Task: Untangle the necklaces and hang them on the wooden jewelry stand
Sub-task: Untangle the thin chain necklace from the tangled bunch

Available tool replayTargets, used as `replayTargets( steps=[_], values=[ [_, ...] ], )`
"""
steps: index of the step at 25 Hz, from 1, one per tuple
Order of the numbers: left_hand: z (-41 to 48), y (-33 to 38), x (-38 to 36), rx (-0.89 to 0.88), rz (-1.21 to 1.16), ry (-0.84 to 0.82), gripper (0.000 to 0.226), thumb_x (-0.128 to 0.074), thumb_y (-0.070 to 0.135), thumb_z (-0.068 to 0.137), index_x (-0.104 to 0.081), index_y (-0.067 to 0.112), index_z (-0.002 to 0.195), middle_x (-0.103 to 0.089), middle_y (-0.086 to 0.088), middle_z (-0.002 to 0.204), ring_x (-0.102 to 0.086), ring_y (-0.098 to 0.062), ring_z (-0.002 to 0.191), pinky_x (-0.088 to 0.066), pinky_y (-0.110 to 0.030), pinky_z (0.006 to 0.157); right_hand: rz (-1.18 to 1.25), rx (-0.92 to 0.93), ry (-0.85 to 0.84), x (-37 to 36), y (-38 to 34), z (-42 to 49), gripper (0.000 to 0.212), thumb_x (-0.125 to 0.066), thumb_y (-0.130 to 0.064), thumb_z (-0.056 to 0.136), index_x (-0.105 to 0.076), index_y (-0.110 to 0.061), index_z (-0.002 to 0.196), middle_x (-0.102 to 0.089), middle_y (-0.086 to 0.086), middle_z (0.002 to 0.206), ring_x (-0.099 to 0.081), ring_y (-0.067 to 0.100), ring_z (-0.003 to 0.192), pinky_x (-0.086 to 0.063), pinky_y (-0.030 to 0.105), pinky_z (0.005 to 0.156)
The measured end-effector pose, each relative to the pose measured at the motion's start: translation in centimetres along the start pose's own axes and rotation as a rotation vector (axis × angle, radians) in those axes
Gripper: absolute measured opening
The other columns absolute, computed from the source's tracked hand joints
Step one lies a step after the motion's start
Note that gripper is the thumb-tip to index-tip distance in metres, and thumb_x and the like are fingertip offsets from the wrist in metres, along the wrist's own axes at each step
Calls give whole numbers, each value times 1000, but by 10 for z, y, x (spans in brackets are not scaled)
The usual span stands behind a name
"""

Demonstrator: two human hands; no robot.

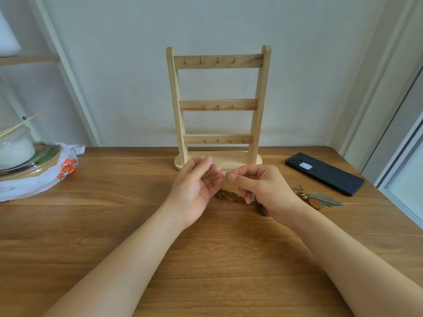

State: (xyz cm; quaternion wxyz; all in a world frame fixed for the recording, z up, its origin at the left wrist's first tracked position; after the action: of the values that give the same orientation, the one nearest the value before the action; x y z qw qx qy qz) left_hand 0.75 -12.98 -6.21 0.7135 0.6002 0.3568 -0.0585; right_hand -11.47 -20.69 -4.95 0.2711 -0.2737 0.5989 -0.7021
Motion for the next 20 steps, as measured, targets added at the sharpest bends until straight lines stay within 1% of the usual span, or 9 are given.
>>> replayTargets(
  steps=[3,5,7,8,10,12,14,16,20],
  values=[
    [-2,2,-1,13,-44,-13,15,-58,9,98,-56,17,85,-56,0,70,-62,-15,70,-54,-28,70,-42,13,33,5,0,1,14,-74,-15,89,-75,-1,93,-59,5,57,-49,10,46,-45,20,48],
    [-3,5,-1,28,-61,-61,19,-56,-1,93,-57,18,94,-53,0,72,-60,-14,71,-53,-27,70,-68,9,46,8,1,2,13,-74,-17,90,-75,-4,92,-59,3,57,-49,11,46,-45,21,50],
    [-2,4,-2,31,27,-112,34,-56,-9,85,-62,17,107,-50,1,74,-57,-13,72,-52,-28,70,-73,3,52,11,3,3,13,-73,-18,91,-75,-5,90,-58,2,56,-49,12,46,-45,21,50],
    [-2,4,-1,16,111,-121,41,-56,-13,82,-65,17,109,-48,2,76,-54,-13,71,-51,-27,70,-69,3,52,11,3,3,13,-72,-18,92,-76,-6,90,-58,2,56,-48,13,46,-44,21,50],
    [-2,4,-1,-27,270,-104,47,-57,-19,83,-72,19,106,-46,4,78,-51,-11,69,-49,-27,70,-67,8,61,12,2,4,13,-72,-18,92,-75,-5,89,-57,4,57,-48,14,47,-44,22,51],
    [-4,5,-2,-61,362,-81,39,-62,-14,85,-75,20,99,-49,6,78,-51,-10,69,-47,-27,70,-71,9,71,14,2,4,14,-72,-17,92,-75,-3,90,-56,5,58,-47,15,48,-43,23,51],
    [-6,6,-3,-77,414,-67,23,-69,-3,87,-76,18,95,-56,8,73,-51,-9,67,-45,-27,70,-82,13,64,13,2,4,15,-72,-18,92,-75,-4,92,-57,5,58,-49,16,49,-45,25,52],
    [-6,5,-1,-74,433,-34,12,-72,7,89,-76,17,93,-61,7,72,-52,-10,67,-45,-27,70,-98,22,44,11,0,3,14,-72,-20,92,-76,-6,93,-59,4,59,-51,17,51,-46,26,54],
    [-2,6,9,-44,323,80,8,-68,13,92,-74,17,88,-66,4,78,-59,-13,77,-48,-30,73,-163,47,17,7,-5,-1,9,-72,-19,92,-76,-12,93,-63,4,60,-55,14,50,-50,21,57]
  ],
)
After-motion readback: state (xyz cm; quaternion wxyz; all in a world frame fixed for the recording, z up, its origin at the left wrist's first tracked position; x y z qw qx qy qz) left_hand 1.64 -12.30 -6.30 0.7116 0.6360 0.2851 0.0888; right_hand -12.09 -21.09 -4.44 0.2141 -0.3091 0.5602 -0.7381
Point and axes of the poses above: each hand's wrist, its own z-axis towards the middle knuckle, its own x-axis out of the back of the hand, y = z × x, the point moved 9 cm from there along z, towards the middle knuckle
